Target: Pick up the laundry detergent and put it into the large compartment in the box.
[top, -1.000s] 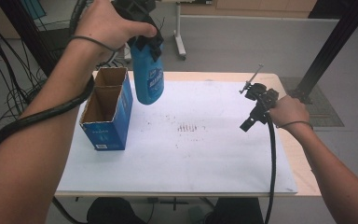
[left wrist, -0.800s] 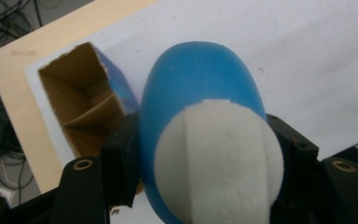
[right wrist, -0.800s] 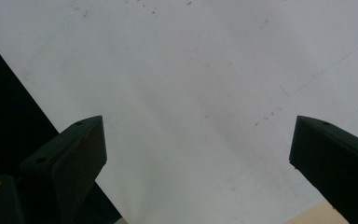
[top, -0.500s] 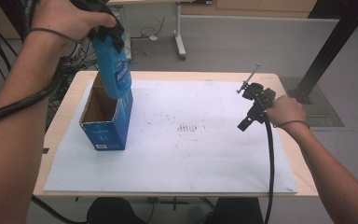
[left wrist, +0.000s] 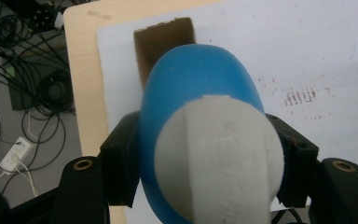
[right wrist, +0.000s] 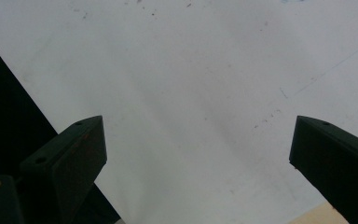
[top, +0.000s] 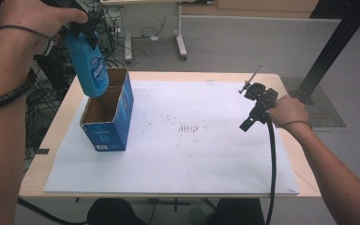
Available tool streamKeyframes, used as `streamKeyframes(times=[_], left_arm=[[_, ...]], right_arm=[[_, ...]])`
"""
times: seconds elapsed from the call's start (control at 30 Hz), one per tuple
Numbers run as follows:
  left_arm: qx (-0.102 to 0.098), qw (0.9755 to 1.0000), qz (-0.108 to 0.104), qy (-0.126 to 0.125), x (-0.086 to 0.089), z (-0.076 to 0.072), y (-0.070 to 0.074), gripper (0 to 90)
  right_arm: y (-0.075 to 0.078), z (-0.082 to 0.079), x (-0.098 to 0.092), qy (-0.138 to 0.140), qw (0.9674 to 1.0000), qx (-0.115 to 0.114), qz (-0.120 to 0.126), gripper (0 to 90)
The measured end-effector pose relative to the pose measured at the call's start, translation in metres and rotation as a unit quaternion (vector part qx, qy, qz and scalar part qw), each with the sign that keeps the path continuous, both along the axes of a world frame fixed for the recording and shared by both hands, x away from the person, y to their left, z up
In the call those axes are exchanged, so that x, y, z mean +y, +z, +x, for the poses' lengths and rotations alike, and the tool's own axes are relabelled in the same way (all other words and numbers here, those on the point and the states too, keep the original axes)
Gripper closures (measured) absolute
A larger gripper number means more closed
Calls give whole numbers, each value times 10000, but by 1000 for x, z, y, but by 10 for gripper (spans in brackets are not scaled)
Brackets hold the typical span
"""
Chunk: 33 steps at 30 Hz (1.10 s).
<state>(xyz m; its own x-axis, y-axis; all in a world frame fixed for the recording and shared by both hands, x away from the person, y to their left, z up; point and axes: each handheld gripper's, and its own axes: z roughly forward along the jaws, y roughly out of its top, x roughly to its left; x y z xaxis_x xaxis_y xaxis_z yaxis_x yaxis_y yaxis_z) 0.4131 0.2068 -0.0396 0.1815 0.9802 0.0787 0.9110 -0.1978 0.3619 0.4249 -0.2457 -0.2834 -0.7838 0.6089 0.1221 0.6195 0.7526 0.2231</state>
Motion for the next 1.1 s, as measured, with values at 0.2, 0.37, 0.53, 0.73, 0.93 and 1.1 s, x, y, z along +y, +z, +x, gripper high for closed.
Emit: streamKeyframes(times=[0.2,0.37,0.53,0.73,0.93,1.1], left_arm=[[-7,9999,-96,122,7,2,-3,378],[43,9998,-104,183,10,5,-10,378],[151,9996,-125,191,11,8,-20,378],[193,9995,-113,206,9,11,-33,378],[327,9992,-142,193,9,14,-50,377],[412,9988,-145,209,10,16,-62,378]], right_arm=[[0,0,-1,-14,10000,-3,0,36],[1,-1,-2,-24,10000,-9,-9,36],[1,0,-1,-17,10000,0,-28,37],[0,0,0,-2,10000,10,-28,36],[-1,0,0,-5,10000,17,-12,36],[-1,0,0,-31,10000,27,-3,36]])
